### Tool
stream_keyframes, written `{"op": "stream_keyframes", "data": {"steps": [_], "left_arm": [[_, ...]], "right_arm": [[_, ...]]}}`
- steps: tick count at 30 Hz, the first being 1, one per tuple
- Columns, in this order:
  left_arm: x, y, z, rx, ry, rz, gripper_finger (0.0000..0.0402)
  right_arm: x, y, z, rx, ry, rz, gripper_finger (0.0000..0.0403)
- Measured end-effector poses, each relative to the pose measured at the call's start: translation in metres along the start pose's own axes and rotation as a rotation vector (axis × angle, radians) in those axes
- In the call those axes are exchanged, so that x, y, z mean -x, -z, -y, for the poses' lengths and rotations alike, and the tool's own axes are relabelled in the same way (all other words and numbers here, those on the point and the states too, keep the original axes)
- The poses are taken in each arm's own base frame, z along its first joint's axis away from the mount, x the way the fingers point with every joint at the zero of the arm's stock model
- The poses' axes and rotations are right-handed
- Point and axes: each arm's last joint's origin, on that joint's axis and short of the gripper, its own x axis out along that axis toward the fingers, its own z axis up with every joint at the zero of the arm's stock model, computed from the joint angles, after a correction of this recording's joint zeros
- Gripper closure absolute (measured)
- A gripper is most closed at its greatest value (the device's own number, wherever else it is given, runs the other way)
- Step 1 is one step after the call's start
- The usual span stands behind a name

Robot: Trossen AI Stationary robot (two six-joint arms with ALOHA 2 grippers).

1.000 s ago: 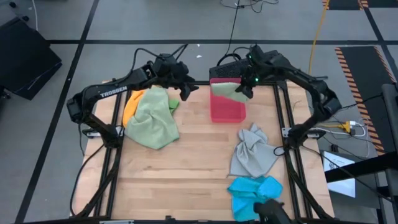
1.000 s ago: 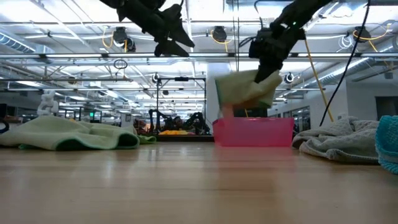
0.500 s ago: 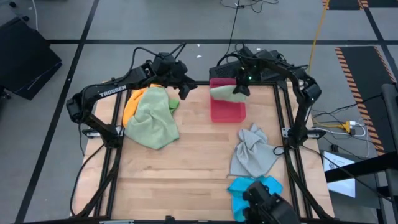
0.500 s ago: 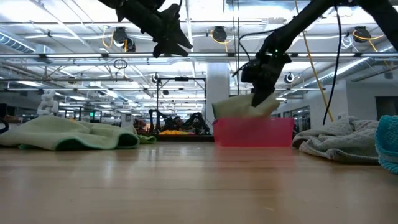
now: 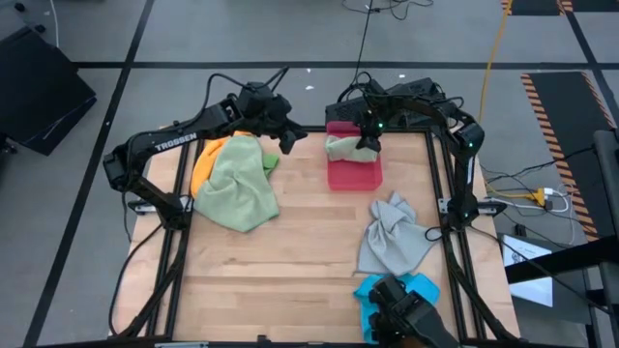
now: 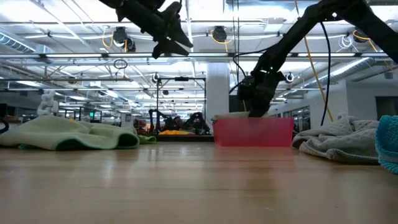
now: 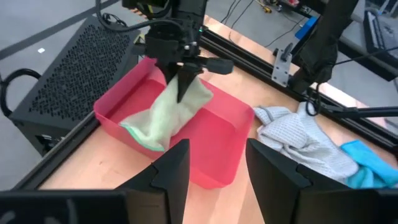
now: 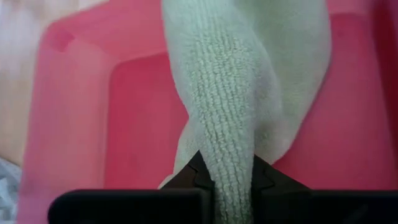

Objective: Fold microfiber towels
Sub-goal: Put the right light green microfiber cloth into the red bin

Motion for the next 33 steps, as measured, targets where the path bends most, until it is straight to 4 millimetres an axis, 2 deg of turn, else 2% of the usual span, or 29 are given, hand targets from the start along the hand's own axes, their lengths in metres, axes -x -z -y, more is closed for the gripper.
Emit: {"op": "stream_keyframes", "data": {"steps": [8,14,17,20,26,33], "left_arm": [[-0.002,0.001,0.006,0.02,0.033,-0.01,0.0245],[-0.002,0.002,0.01,0.046,0.046,-0.014,0.0245],[-0.002,0.002,0.01,0.047,0.046,-0.014,0.0245],[-0.002,0.002,0.01,0.035,0.046,-0.014,0.0245],[-0.001,0.001,0.006,0.014,0.051,-0.012,0.0245],[0.0,0.001,0.005,0.042,0.085,-0.019,0.0245]], "right_arm": [[0.004,-0.002,0.004,0.012,0.084,-0.005,0.0377],[0.029,-0.005,-0.024,0.058,-0.01,0.013,0.0391],[0.04,-0.008,-0.036,0.067,-0.084,0.097,0.0391],[0.044,-0.008,-0.038,0.041,-0.192,0.209,0.0391],[0.024,0.002,-0.026,-0.079,-0.337,0.237,0.0391],[0.007,0.018,-0.017,-0.189,-0.407,0.163,0.0391]]}}
